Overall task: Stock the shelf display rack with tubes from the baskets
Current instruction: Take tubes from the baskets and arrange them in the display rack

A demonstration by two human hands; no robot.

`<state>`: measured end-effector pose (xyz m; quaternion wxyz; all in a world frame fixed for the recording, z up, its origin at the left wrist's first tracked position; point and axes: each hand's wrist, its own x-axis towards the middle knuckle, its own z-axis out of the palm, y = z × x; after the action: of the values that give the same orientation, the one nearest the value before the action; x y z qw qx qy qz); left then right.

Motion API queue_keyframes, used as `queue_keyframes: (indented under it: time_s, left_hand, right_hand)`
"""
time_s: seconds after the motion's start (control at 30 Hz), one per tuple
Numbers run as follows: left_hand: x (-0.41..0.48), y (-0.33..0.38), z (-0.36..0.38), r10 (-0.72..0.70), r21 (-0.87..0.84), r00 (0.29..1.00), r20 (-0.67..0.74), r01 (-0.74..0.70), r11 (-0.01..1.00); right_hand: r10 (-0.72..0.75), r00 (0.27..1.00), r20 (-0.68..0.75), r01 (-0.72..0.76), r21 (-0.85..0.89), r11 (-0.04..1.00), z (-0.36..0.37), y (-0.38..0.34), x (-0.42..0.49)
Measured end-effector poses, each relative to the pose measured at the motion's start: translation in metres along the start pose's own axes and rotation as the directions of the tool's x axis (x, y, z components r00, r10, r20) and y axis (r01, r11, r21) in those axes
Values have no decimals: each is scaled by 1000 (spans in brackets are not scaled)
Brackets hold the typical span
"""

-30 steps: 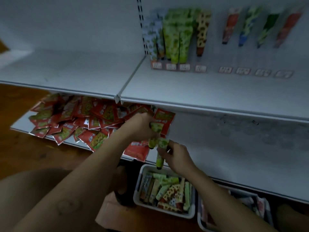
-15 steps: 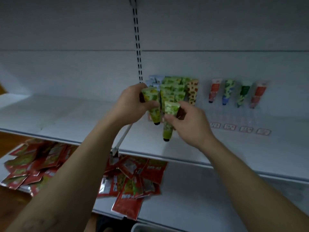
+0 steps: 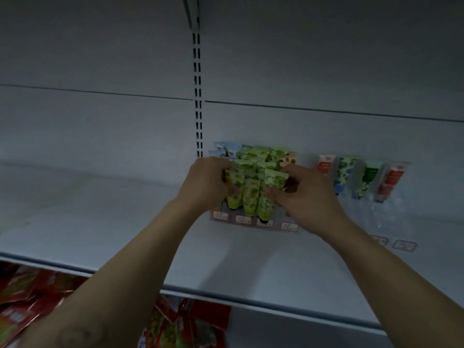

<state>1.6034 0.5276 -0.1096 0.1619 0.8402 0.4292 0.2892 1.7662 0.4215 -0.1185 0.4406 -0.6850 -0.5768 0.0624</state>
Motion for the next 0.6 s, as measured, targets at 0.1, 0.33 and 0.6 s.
queue_keyframes:
  time_s: [0.1, 0.33, 0.6]
  left_hand:
    - [3, -2, 3, 14, 26, 1000, 5, -14, 1000]
    - [0, -10, 8, -18, -2, 1000, -25, 18, 1000]
    - [-1, -2, 7, -76, -104, 997, -17, 74, 992]
  right_hand:
    - [16, 1000, 8, -16, -8, 1000, -2, 6, 3]
    - [24, 999, -31, -25, -30, 999, -15, 10, 0]
    - [-19, 1000, -2, 18, -148, 989, -24, 7, -4]
